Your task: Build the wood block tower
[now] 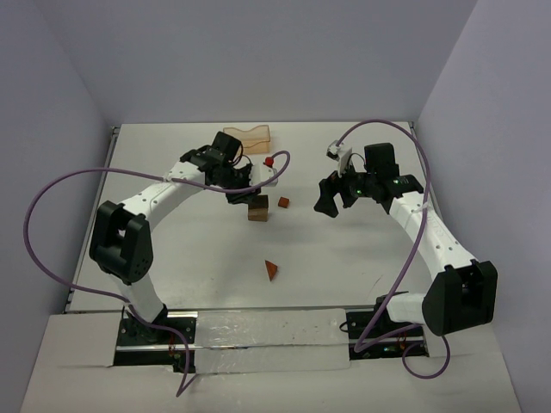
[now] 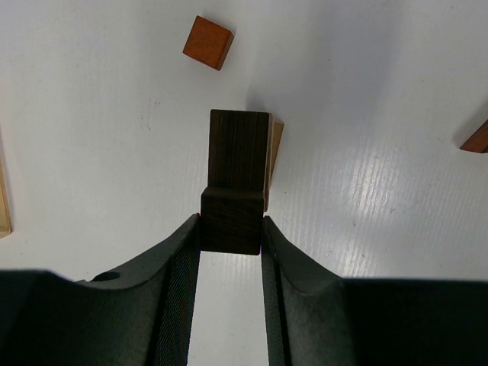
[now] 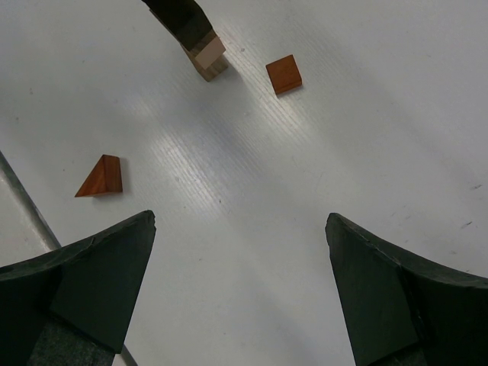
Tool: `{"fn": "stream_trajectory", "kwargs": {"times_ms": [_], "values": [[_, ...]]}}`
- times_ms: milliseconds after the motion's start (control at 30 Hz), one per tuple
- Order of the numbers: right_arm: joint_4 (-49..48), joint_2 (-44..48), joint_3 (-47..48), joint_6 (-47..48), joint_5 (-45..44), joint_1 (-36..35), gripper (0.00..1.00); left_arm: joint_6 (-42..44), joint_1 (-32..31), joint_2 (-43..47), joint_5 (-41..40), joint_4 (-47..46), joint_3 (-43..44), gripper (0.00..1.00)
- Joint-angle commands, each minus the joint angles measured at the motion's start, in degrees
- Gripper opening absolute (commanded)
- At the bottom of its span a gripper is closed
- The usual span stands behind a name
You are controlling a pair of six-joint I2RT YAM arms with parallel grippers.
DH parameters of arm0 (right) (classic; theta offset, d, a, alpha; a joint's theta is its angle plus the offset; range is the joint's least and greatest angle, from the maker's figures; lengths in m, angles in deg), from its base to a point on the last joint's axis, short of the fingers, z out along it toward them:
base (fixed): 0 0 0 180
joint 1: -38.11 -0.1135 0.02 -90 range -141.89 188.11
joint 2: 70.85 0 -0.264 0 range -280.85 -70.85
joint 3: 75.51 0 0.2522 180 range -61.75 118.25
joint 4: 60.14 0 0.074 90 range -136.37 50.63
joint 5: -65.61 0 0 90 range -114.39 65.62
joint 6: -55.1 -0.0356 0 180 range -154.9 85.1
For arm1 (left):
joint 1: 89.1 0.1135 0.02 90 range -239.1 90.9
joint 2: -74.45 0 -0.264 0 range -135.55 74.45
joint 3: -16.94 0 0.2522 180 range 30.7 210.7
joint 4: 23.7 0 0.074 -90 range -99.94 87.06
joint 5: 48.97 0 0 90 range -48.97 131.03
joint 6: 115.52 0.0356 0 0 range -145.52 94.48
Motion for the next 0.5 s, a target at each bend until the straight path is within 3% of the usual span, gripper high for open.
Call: {"fn": "stream_trajectory", "kwargs": {"times_ms": [0,467], "values": [[-0.6,-0.1,0.4,0.3,1.0,-0.2,1.0,-0.8,-0.2,-0.5,0.5,-2.0,2.9,0.33],[-0.3,-0.1,0.5,0.5,1.1,-0.2,1.0,-1.0,-0.7,-0.9,0.8,-2.1,3.8,0.34]]}}
